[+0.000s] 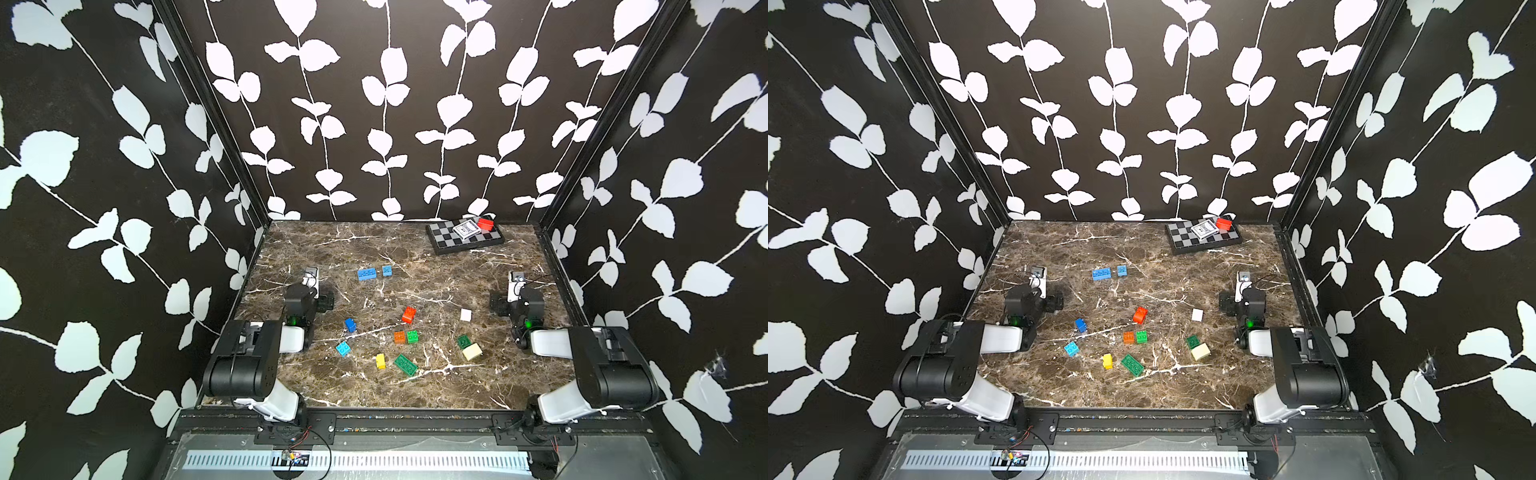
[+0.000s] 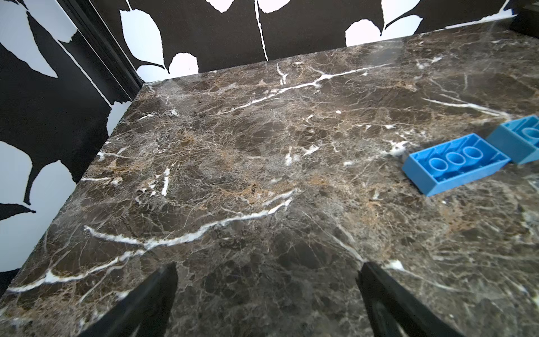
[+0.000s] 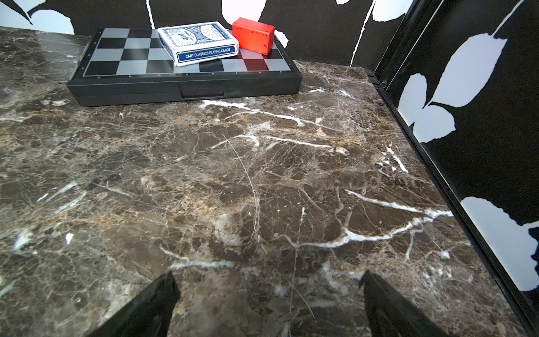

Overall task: Assemble the number 1 with lego
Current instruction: Pick up the lego brick from the center of the board.

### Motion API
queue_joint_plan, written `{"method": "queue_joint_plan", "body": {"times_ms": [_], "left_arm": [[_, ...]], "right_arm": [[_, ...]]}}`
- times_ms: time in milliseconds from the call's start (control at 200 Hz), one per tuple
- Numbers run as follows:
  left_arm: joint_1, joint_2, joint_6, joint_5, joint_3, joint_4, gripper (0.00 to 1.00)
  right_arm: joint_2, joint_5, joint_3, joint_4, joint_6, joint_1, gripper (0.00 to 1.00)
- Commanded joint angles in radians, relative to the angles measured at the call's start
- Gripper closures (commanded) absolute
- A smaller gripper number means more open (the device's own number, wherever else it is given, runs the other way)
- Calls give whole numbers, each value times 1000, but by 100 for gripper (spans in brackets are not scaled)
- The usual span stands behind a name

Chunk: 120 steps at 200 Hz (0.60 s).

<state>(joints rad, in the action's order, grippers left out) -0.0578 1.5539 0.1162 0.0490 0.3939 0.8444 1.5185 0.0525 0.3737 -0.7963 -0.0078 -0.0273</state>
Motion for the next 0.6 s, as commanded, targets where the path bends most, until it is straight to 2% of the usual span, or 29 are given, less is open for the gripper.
{"method": "queue_joint_plan", "body": {"times_ms": [0, 490, 595], "left_arm": [[6, -2, 6, -2, 20, 20, 1], [7, -6, 5, 1, 16, 26, 1], [6, -90, 2, 22, 2, -2, 1]], "right_arm": [[6, 17, 36, -33, -3, 3, 1], [2, 17, 30, -46, -1, 3, 1], [-105, 28, 17, 14, -1, 1, 1]]}}
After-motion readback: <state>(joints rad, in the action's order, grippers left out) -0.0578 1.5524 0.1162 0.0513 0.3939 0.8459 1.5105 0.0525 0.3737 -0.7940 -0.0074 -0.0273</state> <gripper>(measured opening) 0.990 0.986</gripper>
